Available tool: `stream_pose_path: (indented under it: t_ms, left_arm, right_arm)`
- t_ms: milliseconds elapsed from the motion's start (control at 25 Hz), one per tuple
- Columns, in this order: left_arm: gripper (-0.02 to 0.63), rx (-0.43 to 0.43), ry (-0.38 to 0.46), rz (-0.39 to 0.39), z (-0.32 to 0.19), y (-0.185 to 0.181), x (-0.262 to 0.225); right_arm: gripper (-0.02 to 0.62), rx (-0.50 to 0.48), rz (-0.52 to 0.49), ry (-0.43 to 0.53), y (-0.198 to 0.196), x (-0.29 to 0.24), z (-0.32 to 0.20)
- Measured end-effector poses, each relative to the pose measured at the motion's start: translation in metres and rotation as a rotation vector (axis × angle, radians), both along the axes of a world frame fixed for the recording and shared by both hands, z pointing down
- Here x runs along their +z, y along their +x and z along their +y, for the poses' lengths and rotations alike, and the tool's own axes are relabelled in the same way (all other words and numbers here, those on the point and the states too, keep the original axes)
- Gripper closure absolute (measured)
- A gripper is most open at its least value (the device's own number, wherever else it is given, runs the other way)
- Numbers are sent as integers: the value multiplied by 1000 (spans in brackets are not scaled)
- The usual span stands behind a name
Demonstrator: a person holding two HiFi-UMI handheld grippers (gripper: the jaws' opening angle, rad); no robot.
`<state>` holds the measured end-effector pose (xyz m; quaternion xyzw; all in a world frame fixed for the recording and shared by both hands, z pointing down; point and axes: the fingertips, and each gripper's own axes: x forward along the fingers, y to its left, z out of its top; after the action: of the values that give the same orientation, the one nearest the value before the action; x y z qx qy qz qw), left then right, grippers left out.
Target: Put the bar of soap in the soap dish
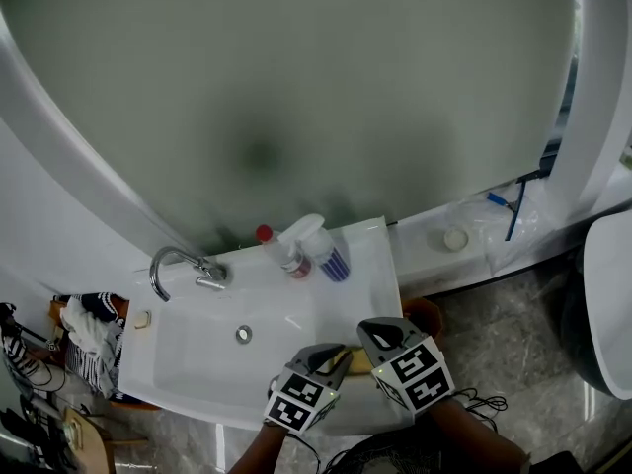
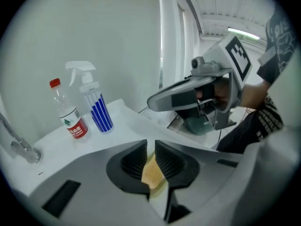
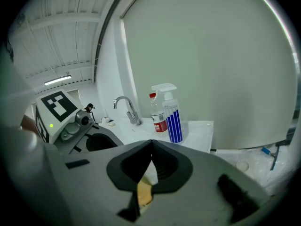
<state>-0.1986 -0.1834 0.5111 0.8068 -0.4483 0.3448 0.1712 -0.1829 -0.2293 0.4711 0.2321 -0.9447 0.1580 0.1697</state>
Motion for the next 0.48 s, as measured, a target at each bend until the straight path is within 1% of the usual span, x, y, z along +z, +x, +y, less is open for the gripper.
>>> stream_pose_path:
  t_ms: [160,360,480]
  left_arm:
    - [564,-82,34,102,4,2,-11]
    - [577,-144,70,128,13,3,-15]
    - [591,-182,84,171,21,3,-20]
  right_arm:
    - [584,-8,2,2,1,-1,14]
    - [584,-8,1,3,4,0,30]
    - [584,-5,2,5,6,-1,39]
